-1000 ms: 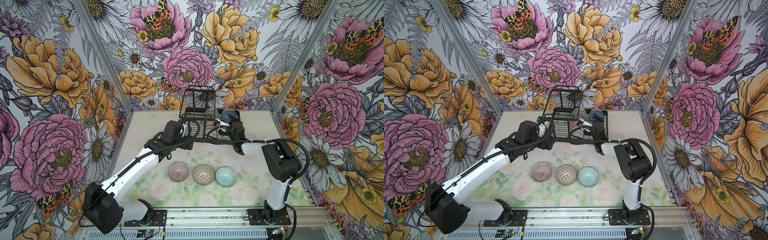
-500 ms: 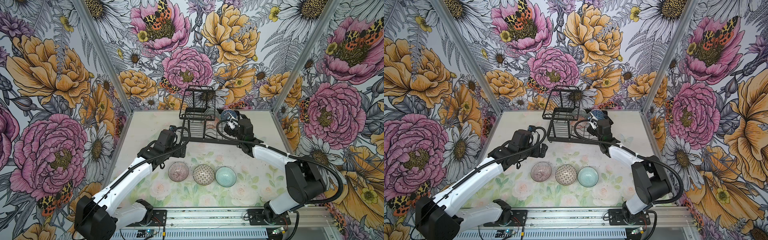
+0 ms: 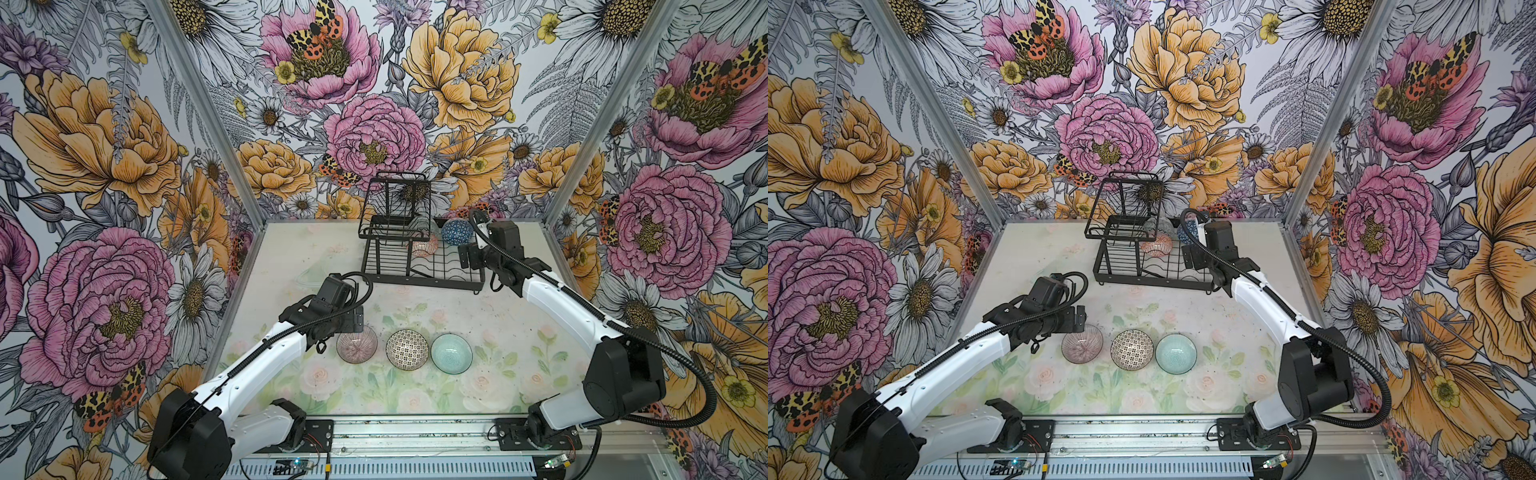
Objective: Load the bowls into the dish rack
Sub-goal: 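Open and withdraw the right gripper while the left gripper moves to the purple-striped bowl, then close the left gripper on the rim of the purple-striped bowl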
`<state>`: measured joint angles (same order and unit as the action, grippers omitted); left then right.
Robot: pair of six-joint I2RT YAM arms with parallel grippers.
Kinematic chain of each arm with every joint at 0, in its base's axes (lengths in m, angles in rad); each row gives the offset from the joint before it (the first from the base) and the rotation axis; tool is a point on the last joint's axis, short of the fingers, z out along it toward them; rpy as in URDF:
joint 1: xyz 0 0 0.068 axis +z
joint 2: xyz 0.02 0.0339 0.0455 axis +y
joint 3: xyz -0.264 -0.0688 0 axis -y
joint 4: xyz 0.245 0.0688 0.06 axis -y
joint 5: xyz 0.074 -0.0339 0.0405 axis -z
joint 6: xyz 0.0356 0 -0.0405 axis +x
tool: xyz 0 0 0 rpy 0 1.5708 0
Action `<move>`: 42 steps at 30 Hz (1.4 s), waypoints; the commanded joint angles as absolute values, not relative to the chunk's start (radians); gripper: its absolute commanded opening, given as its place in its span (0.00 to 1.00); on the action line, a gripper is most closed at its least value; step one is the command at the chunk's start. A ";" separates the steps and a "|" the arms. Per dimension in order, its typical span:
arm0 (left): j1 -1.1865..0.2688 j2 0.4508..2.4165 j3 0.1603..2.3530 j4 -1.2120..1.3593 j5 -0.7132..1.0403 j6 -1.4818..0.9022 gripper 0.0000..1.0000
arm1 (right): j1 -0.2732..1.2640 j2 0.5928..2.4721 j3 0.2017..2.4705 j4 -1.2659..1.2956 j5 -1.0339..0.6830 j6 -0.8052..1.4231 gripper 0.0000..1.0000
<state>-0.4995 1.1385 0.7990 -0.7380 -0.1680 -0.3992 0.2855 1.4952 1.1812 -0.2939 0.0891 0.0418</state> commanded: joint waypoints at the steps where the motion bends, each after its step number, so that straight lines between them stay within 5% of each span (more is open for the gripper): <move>1: -0.489 1.118 0.767 -0.741 -0.183 -0.473 0.99 | 0.278 1.500 1.213 -0.353 0.007 0.116 0.99; 12: -0.488 1.123 0.662 -0.684 -0.173 -0.566 0.99 | 0.272 1.559 1.223 -0.354 -0.023 0.120 1.00; 26: -0.495 1.208 0.579 -0.553 -0.059 -0.601 0.85 | 0.267 1.578 1.216 -0.351 -0.035 0.117 0.99; 42: -0.511 1.243 0.572 -0.540 -0.057 -0.596 0.37 | 0.265 1.587 1.213 -0.353 -0.048 0.120 0.99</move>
